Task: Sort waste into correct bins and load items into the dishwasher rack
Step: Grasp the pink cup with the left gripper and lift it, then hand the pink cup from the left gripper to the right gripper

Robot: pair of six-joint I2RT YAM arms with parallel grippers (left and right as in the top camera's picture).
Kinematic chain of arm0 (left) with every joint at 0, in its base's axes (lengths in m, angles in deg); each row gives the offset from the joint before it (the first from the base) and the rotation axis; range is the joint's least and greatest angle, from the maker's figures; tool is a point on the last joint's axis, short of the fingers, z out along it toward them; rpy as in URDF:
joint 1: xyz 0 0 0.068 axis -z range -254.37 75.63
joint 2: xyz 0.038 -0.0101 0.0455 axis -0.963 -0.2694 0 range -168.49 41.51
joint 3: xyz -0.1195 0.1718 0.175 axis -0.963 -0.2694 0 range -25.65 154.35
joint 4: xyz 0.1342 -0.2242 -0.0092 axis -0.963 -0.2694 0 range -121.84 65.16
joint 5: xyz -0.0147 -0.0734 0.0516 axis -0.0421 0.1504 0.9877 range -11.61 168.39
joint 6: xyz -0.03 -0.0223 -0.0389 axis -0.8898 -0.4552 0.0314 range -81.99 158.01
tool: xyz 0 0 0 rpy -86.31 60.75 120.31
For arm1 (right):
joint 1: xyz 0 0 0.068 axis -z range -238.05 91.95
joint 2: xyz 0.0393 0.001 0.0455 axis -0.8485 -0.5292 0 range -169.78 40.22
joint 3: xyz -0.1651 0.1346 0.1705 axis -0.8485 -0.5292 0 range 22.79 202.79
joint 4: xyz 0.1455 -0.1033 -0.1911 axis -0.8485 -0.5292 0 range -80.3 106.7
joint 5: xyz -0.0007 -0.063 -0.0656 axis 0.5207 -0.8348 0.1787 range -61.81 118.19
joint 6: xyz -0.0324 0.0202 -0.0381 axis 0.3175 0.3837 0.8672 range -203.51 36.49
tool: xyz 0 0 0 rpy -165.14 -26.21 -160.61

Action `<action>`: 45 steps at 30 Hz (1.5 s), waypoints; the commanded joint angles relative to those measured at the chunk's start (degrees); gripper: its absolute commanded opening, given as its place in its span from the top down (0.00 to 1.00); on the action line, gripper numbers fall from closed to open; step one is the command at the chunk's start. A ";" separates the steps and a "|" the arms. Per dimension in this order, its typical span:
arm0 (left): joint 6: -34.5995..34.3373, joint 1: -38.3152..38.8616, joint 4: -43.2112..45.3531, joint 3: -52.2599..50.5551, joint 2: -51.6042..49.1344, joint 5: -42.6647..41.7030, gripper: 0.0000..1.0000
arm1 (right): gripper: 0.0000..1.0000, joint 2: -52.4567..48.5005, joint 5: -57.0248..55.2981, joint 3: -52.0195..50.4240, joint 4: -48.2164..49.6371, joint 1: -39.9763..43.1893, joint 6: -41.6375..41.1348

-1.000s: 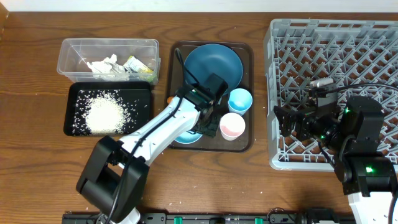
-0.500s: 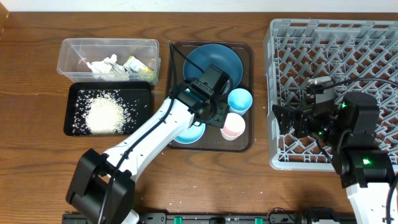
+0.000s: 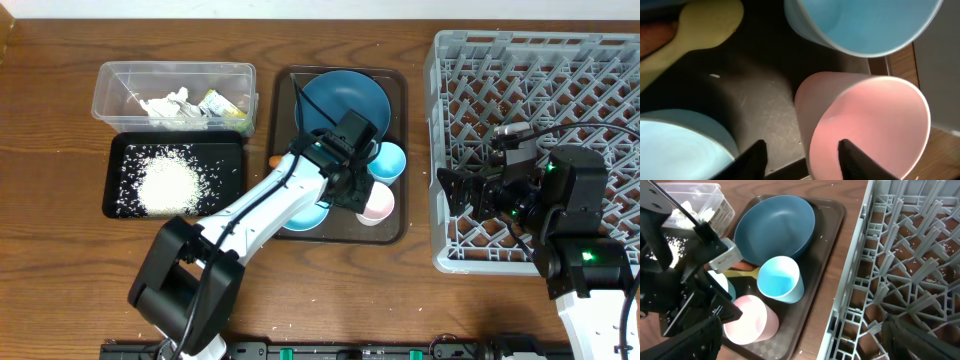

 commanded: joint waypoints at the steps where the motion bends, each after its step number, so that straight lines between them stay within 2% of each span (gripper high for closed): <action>1: 0.09 0.68 0.07 0.83 -1.01 -0.85 0.69 | 0.01 -0.02 0.63 1.09 0.00 0.59 -0.63; 6: 0.00 0.66 0.46 0.85 -1.05 -0.92 0.92 | 0.01 -0.02 0.66 1.09 -0.04 0.59 -0.63; 7: -0.22 0.66 0.46 0.85 -1.05 -1.14 0.94 | 0.01 -0.02 0.63 1.09 -0.02 0.59 -0.63; 14: -0.39 -2.56 -1.25 1.18 2.45 -6.49 0.94 | 0.01 -0.02 0.66 1.09 -0.02 0.59 -0.63; 19: -0.35 -11.17 -4.55 1.60 9.09 -16.26 0.94 | 0.02 -0.02 1.51 1.09 0.37 0.59 -0.66; 22: -0.37 -18.64 -4.52 1.60 12.90 -24.83 0.94 | 0.03 -0.02 6.29 1.09 2.21 0.59 -0.66; 28: -0.35 -31.52 0.26 1.60 14.82 -50.93 0.94 | 0.05 -0.70 18.64 1.09 13.11 -0.20 -5.09; 32: -0.37 -34.84 5.53 1.60 14.75 -65.72 0.94 | 0.06 -3.76 20.02 1.07 23.85 -4.61 -10.29; 36: -0.39 -35.08 6.93 1.60 14.75 -69.51 0.94 | 0.06 -7.80 20.94 1.07 33.90 -10.49 -14.45; 40: -0.39 -35.08 6.95 1.57 14.75 -72.39 0.94 | 0.06 -11.80 26.01 1.09 44.17 -15.04 -14.88; 45: -1.68 -35.01 6.25 1.57 14.80 -75.56 0.94 | 0.04 -15.54 27.52 1.09 52.35 -17.77 -17.14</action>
